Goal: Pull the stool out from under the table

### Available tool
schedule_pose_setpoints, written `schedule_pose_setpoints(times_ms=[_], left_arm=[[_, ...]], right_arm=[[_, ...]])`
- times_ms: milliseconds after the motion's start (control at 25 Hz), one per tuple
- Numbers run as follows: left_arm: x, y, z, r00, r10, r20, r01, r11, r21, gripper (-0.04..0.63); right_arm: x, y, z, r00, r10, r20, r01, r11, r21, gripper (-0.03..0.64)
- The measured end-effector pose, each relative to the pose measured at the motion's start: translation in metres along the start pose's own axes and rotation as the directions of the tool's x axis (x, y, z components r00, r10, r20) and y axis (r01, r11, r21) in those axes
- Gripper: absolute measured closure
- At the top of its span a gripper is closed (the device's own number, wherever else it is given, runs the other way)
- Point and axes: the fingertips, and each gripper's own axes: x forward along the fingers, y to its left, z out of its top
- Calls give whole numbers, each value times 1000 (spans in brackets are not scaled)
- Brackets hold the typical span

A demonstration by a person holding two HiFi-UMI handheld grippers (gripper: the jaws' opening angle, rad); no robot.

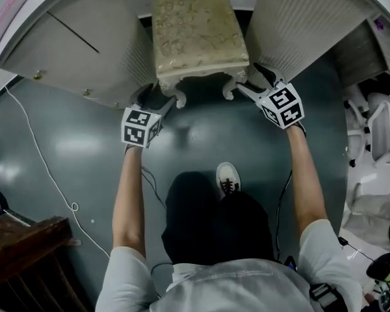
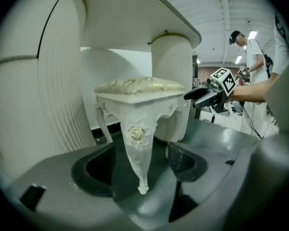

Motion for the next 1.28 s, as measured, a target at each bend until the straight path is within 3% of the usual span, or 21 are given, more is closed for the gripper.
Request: schedule_pose_setpoints(times_ms=[280,480,840,1280], left_arm=[[43,7,8,997,-80,1,80,997,17,264],[53,9,14,997,-71,43,71,997,-7,265],[47,14,8,996,-57,73,59,998,-26,291],[11,-12,-8,993,-89,75,91,996,-20,291]], right_arm=[[47,-9,-14,997,34,-64,-33,999,17,268],[62,-7,-9,999,26,-42,-24,998,53,272],[58,3,-8,999,-9,-35,10,999,42,295],[23,43,-18,999,-35,-17,35,998,44,302]])
